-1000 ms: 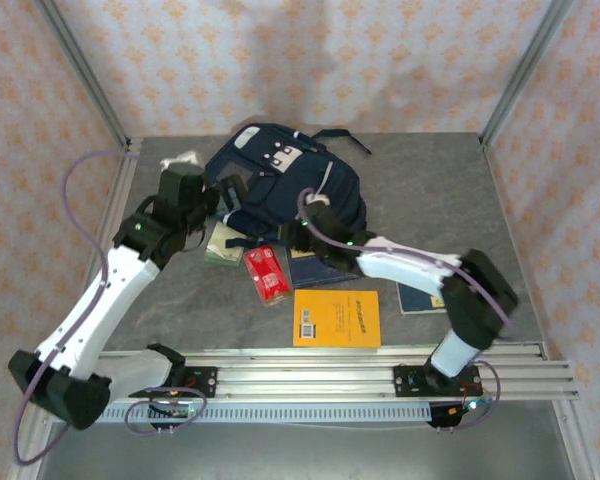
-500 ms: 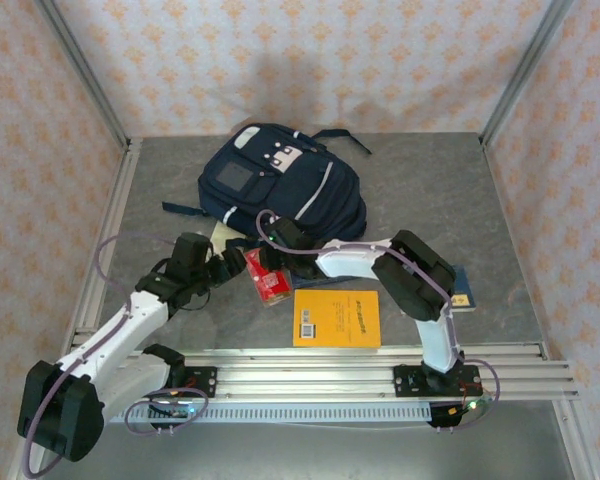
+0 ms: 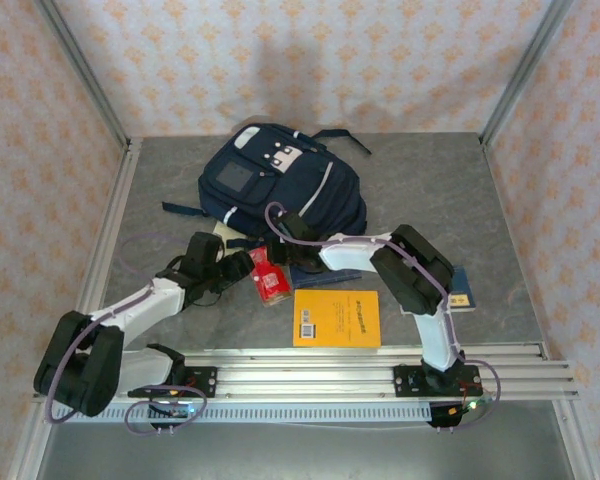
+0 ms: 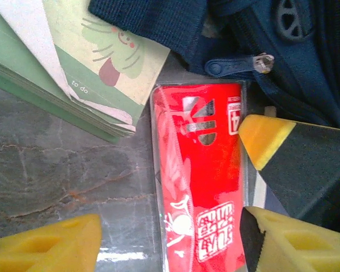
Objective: Pack books, pencil case, and school supplies into a backpack
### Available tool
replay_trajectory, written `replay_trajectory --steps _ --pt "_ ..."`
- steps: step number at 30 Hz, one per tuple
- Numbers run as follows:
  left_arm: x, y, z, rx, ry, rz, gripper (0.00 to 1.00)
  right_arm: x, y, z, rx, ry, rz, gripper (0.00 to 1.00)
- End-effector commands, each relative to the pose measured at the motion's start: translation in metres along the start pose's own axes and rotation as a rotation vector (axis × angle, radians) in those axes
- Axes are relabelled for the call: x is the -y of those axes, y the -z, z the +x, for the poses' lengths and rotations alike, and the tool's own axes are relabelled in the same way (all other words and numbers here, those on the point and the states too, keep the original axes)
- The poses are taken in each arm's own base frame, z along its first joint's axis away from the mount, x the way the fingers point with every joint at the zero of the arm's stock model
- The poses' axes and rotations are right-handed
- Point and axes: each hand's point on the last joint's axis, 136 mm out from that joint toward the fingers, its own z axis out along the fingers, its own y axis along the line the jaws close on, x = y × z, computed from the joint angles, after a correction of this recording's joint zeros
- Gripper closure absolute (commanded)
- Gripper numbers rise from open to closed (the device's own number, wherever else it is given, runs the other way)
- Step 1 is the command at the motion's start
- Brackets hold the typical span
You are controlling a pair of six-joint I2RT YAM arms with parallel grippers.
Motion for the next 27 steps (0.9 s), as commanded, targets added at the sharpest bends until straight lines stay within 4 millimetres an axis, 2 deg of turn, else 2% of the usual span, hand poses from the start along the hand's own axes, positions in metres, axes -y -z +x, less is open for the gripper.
replay_trajectory --steps 1,7,12,17,27 --pt "0.000 -0.008 -0.010 0.023 -0.016 -0.023 0.37 0.004 -0.010 0.011 -0.059 -0.024 -0.002 0.85" --pt "-0.004 -0.030 -0.009 -0.007 -0.003 -0.035 0.38 -0.007 -0.013 0.017 -0.091 -0.037 -0.075 0.90" --pt "0.004 -0.036 -0.012 -0.007 -0.006 0.012 0.38 -0.008 -0.019 0.024 -0.123 -0.047 -0.083 0.91" --pt "0.024 -0.033 -0.017 0.002 0.002 0.095 0.39 -0.005 -0.024 0.027 -0.142 -0.061 -0.079 0.91" --pt "0.032 -0.023 -0.020 0.027 0.001 0.139 0.41 -0.006 -0.030 0.033 -0.190 -0.111 -0.114 0.92"
